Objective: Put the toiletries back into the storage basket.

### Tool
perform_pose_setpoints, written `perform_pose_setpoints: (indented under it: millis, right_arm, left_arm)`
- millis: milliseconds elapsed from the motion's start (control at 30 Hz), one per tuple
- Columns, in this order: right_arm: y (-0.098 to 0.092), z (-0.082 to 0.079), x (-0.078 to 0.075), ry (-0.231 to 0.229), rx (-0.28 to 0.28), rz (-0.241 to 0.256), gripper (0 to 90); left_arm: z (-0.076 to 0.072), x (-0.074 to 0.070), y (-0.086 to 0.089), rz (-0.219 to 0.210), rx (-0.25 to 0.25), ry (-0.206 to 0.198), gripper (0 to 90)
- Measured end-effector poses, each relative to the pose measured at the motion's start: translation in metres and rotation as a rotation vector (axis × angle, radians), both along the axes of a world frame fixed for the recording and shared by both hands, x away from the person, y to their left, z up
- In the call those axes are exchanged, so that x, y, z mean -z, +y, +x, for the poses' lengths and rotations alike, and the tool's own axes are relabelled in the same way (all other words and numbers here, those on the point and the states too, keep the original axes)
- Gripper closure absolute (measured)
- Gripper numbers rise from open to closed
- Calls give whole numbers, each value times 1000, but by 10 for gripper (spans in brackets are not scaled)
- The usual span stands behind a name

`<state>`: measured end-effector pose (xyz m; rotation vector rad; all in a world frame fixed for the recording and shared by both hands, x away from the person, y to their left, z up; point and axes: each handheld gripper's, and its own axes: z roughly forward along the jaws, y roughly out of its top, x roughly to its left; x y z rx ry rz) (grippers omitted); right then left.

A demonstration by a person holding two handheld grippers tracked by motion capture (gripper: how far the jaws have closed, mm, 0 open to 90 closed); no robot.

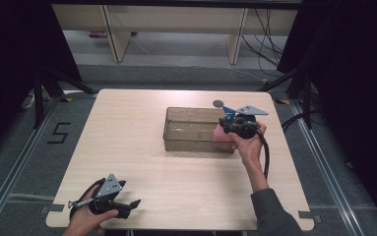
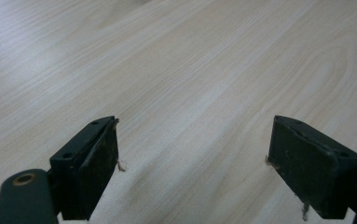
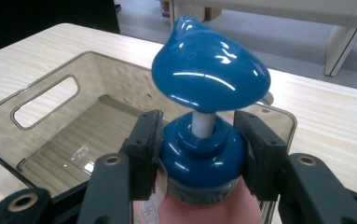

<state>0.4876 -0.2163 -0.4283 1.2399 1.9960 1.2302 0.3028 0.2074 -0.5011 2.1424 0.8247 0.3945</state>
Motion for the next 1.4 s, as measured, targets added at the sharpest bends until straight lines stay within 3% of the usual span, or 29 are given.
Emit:
perform_pose_setpoints:
  millis: [233,367,467,500,633,733,767,833,900,967,1067,1167,1233,1267,1367,1400]
  right_arm:
    - [1,-1,1,16,1,4,534]
    - [1,-1,3,2,-10,-5,532]
    - [3,-3,3,17,-6,5,527]
    - [2,-1,4,-3,-11,-1,524]
    - [0,-2,2,0,17,74,403]
    - [-4,-3,-2,-9,12,100,356]
    - [-2,-4,-1,7,22,121,344]
    - [-4,-4,-2,-8,21,97,318]
    - [-4,-3,-2,-12,18,112,306]
    - [-1,-6,-3,17,22,139,297]
    - [-2,-5,-3,13,22,124,269]
    - [-1,-6,-3,16,39,144,250]
    - [-3,-7,-4,11,43,107,247]
    - [-2,-7,-4,20,40,134,245]
    - [-2,-9,-6,18,43,130,232]
    - [0,-11,-6,42,55,157,228]
  left_arm:
    - [-1,0,-1,-15,-10,0,154]
    - [0,1,-1,-15,-5,-2,154]
    - [0,0,0,1,3,-3,154]
    - [0,0,0,2,5,-3,154]
    - [1,0,1,9,6,-15,154]
    - [0,0,0,2,5,-3,154]
    - [1,0,0,10,5,-11,154]
    - [1,0,0,11,7,-13,154]
    - [1,0,1,13,6,-16,154]
    - [-1,1,-1,-16,-6,-1,154]
    - [1,0,1,15,7,-17,154]
    - [1,0,1,14,6,-16,154]
    - [0,0,0,5,7,-2,154]
    - [0,0,0,1,4,-2,154]
    - [1,0,1,13,5,-15,154]
    - [1,0,1,16,7,-15,154]
